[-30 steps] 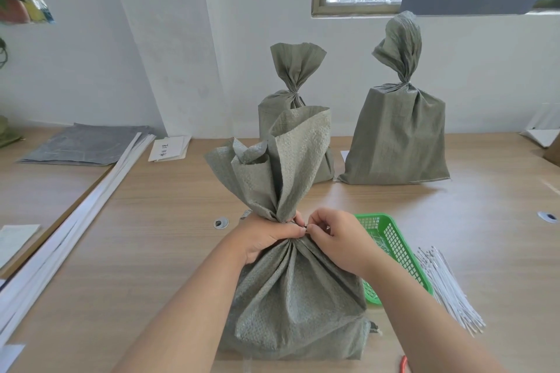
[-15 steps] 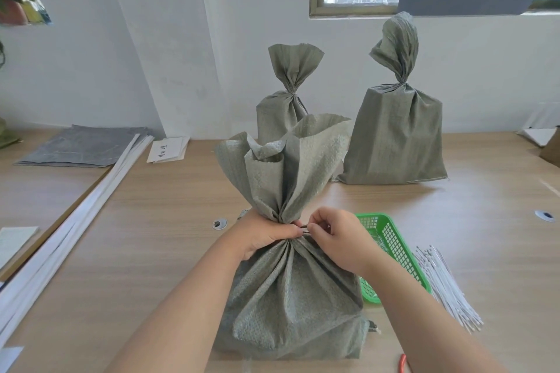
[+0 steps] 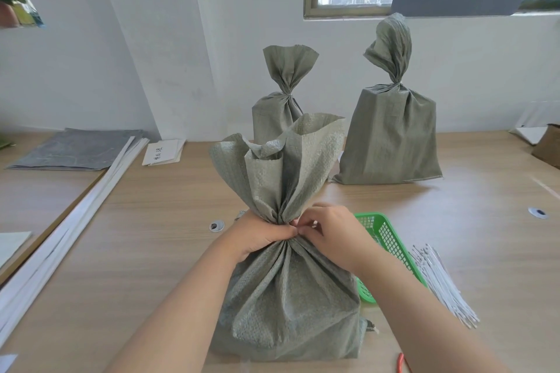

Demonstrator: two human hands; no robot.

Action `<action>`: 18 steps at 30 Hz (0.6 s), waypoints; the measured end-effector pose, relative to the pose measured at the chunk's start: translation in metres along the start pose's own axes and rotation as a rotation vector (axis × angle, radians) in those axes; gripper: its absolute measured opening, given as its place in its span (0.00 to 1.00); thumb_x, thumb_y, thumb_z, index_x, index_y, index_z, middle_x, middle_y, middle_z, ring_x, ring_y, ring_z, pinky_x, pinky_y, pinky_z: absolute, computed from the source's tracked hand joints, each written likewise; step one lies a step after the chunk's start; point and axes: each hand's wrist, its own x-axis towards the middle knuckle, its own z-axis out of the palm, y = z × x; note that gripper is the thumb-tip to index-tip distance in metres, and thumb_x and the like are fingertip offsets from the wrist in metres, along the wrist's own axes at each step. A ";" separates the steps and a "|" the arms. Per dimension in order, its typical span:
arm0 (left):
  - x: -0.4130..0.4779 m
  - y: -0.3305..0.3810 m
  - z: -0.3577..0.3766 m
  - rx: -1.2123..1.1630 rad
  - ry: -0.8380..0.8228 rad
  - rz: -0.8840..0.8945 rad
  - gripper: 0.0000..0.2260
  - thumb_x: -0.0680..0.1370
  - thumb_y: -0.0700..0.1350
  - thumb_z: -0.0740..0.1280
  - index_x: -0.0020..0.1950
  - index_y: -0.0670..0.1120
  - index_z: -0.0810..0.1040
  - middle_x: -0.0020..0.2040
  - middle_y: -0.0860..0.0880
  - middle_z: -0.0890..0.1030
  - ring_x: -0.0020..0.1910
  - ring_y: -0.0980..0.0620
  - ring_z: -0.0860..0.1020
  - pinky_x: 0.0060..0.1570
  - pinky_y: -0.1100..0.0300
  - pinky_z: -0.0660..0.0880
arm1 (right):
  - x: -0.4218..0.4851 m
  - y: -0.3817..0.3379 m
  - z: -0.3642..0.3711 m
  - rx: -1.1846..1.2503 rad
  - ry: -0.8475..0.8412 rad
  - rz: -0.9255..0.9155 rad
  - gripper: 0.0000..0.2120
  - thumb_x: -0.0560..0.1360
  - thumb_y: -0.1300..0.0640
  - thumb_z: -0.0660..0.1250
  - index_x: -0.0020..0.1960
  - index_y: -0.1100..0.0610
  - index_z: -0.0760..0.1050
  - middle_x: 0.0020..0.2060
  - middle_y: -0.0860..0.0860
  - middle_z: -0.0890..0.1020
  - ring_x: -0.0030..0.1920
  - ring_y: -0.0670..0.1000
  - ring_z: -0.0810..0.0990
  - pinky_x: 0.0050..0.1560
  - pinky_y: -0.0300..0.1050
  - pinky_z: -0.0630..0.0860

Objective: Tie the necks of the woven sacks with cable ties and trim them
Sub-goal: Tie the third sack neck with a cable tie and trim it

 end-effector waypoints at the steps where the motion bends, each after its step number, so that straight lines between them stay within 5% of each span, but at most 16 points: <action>1: -0.001 0.000 0.000 0.007 0.002 0.010 0.12 0.61 0.49 0.79 0.43 0.54 0.87 0.47 0.52 0.87 0.51 0.53 0.84 0.60 0.54 0.77 | 0.002 -0.001 0.001 -0.003 0.007 -0.015 0.04 0.74 0.56 0.71 0.47 0.52 0.84 0.43 0.50 0.82 0.45 0.51 0.80 0.47 0.46 0.75; 7: -0.006 0.003 -0.005 0.111 0.083 -0.005 0.08 0.68 0.45 0.80 0.45 0.52 0.87 0.46 0.54 0.87 0.50 0.58 0.84 0.55 0.59 0.77 | 0.000 0.003 0.007 -0.021 0.087 -0.037 0.06 0.71 0.64 0.69 0.39 0.56 0.82 0.36 0.50 0.81 0.39 0.53 0.79 0.40 0.48 0.75; 11: -0.006 0.004 -0.014 0.175 0.093 -0.071 0.09 0.68 0.50 0.81 0.47 0.55 0.87 0.46 0.59 0.87 0.52 0.59 0.83 0.58 0.58 0.77 | -0.001 0.012 0.004 -0.019 0.119 -0.012 0.07 0.70 0.66 0.70 0.38 0.55 0.82 0.31 0.40 0.75 0.35 0.46 0.73 0.37 0.42 0.69; 18: -0.005 0.009 -0.005 0.163 0.079 -0.026 0.10 0.71 0.44 0.78 0.48 0.56 0.85 0.48 0.57 0.87 0.51 0.61 0.83 0.55 0.62 0.79 | 0.006 0.003 0.002 -0.189 -0.025 -0.071 0.13 0.75 0.61 0.61 0.51 0.51 0.82 0.48 0.49 0.84 0.47 0.55 0.82 0.44 0.53 0.79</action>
